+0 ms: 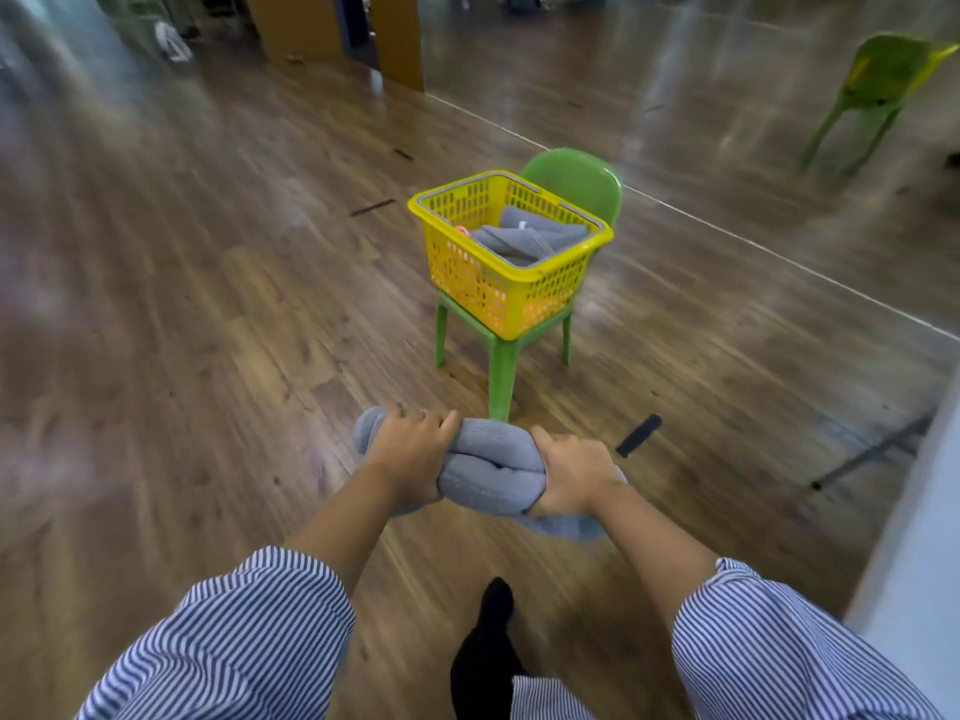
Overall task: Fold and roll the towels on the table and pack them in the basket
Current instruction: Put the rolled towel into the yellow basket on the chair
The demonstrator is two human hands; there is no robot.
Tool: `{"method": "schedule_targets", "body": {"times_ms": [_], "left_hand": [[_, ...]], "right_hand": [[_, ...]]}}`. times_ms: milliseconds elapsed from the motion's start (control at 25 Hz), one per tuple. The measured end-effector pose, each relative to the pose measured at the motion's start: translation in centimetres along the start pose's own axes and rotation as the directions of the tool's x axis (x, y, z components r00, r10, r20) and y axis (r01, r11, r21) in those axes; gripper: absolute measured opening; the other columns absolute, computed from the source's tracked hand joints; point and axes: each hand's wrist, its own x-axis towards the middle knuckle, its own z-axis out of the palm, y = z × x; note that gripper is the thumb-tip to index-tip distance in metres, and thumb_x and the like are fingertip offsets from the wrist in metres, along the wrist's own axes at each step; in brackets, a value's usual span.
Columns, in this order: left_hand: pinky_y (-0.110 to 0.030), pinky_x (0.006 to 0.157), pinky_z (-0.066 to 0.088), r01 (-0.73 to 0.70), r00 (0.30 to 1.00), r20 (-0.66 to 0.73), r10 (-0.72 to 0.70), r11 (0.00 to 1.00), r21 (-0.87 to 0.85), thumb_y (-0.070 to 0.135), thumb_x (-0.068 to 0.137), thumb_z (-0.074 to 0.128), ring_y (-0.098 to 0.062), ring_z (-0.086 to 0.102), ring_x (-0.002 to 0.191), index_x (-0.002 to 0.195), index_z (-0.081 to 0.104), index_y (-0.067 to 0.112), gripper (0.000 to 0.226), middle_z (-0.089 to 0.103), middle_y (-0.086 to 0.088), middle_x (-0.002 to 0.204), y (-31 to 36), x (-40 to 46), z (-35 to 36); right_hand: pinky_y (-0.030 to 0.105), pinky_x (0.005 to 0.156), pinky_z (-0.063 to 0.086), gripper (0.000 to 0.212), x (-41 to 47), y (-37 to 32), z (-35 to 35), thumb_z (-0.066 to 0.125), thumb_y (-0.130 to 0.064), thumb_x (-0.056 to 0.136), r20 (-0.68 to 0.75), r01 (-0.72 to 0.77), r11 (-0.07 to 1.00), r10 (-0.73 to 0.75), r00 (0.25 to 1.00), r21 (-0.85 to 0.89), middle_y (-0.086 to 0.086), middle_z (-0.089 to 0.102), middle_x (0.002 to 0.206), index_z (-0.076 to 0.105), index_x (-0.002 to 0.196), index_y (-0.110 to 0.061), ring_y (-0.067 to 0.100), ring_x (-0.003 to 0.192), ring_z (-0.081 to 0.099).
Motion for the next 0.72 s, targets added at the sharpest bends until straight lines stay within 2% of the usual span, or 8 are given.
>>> {"method": "schedule_targets", "body": {"times_ms": [200,360,520,600,720], "left_hand": [[-0.039,0.075,0.040,0.072,0.996,-0.051,-0.076,0.995,-0.064,0.050,0.069,0.065,-0.025,0.059,0.091,0.124,0.043,0.017,0.068,0.060,-0.002,0.103,-8.4,8.7,-0.6],[-0.042,0.073,0.045,0.099,0.992,-0.070,-0.103,0.993,-0.063,0.052,0.062,0.068,-0.026,0.061,0.087,0.122,0.047,0.017,0.073,0.062,-0.002,0.100,-14.1,16.3,-0.7],[-0.042,0.066,0.047,0.073,0.996,-0.056,-0.075,0.996,-0.043,0.056,0.050,0.071,-0.026,0.062,0.080,0.115,0.050,0.017,0.078,0.064,-0.002,0.091,-18.2,24.1,0.7],[-0.042,0.061,0.048,0.036,0.996,-0.083,-0.038,0.999,-0.022,0.058,0.045,0.070,-0.027,0.063,0.077,0.113,0.050,0.016,0.082,0.065,-0.003,0.088,-19.8,27.8,1.3],[-0.041,0.063,0.047,-0.044,0.993,-0.113,0.036,0.997,-0.067,0.057,0.046,0.065,-0.031,0.062,0.078,0.113,0.046,0.016,0.081,0.063,-0.005,0.089,-23.5,34.7,2.8]], "right_hand": [[0.034,0.061,0.045,0.073,14.0,1.9,-3.6,0.061,-0.071,0.048,-0.029,0.107,0.994,-0.107,0.994,0.000,-0.005,0.063,0.091,0.038,0.101,-0.025,0.024,0.081,0.063],[0.035,0.064,0.041,0.077,23.0,4.1,-6.5,0.063,-0.069,0.052,-0.066,0.150,0.988,-0.152,0.986,-0.037,-0.002,0.065,0.100,0.039,0.110,-0.024,0.028,0.089,0.063],[0.034,0.061,0.037,0.082,30.4,7.1,-8.1,0.058,-0.070,0.051,-0.076,0.139,0.988,-0.143,0.987,-0.062,0.000,0.065,0.099,0.038,0.116,-0.025,0.030,0.088,0.063],[0.034,0.061,0.040,0.081,33.4,8.4,-8.4,0.058,-0.070,0.049,-0.074,0.107,0.993,-0.111,0.991,-0.054,0.000,0.065,0.098,0.039,0.115,-0.027,0.030,0.088,0.063],[0.037,0.067,0.048,0.076,38.6,10.2,-8.7,0.059,-0.071,0.050,-0.077,0.018,1.000,-0.019,0.997,-0.014,-0.001,0.065,0.101,0.043,0.112,-0.029,0.030,0.092,0.063]]}}
